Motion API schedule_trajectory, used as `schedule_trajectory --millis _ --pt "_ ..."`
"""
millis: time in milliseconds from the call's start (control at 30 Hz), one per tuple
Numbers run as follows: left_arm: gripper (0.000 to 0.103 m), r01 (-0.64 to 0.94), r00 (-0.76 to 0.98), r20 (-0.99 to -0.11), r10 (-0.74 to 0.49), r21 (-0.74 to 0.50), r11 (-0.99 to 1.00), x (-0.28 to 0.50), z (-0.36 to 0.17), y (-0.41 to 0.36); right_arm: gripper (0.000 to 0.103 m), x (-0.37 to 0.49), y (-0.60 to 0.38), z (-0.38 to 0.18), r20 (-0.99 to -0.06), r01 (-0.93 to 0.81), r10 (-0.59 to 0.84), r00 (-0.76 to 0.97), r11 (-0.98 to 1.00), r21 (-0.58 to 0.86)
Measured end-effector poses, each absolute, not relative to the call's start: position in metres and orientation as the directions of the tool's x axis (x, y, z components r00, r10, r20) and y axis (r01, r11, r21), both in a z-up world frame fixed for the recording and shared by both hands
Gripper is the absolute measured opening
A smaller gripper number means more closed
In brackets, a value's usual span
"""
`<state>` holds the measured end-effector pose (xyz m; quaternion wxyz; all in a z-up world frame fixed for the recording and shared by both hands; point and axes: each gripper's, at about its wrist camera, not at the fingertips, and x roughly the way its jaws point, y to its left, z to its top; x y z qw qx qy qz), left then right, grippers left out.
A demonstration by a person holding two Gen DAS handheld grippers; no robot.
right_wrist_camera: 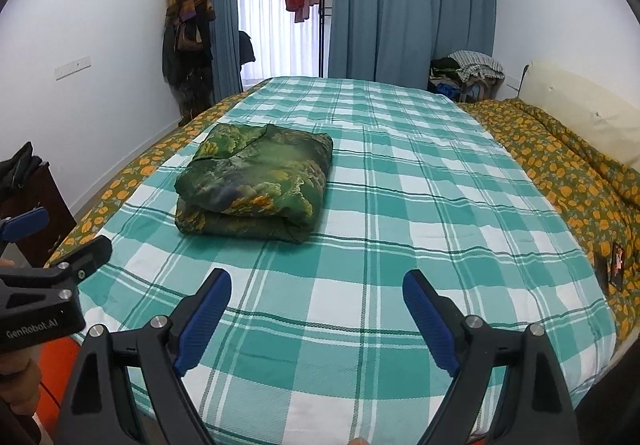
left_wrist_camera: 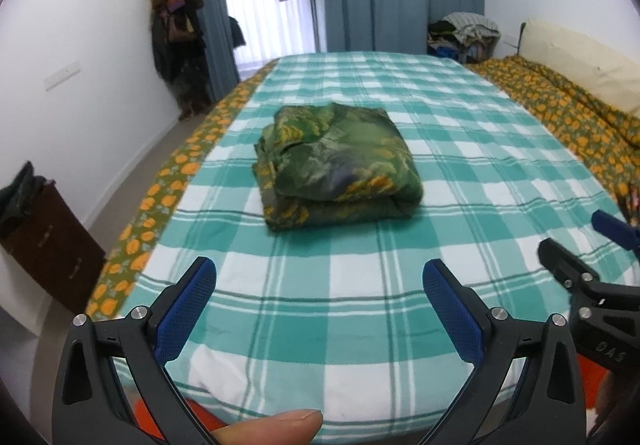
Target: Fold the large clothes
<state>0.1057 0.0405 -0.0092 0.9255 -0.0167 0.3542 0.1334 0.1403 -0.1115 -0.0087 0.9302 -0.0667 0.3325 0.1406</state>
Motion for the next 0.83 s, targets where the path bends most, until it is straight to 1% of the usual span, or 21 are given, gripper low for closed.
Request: schedule_trajectory --millis 100,333,700,833 --pt "0.103 -0.254 0.713 -0.671 0.204 0.025 0.967 0.105 -0.008 0.044 0.089 0.138 -0.110 -0.008 -0.645 -0.298 0.202 0.737 0.953 -0.042" --pt "0.103 -0.260 0.702 -0.672 0.238 0.070 0.963 0.105 -0.010 0.037 0.089 0.133 -0.109 -0.007 -0.652 -0.296 0.194 0.732 0.954 -0.048" --pt "0.103 -0.236 0.703 -0.678 0.216 0.064 0.970 0.105 -0.014 0.033 0.089 0.132 -0.109 -0.009 -0.658 -0.292 0.190 0.729 0.955 -0.048" --pt "0.103 -0.245 0.705 -0.668 0.239 0.088 0.966 0.103 -0.015 0.029 0.089 0.132 -0.111 -0.010 -0.660 -0.294 0.193 0.726 0.955 -0.044"
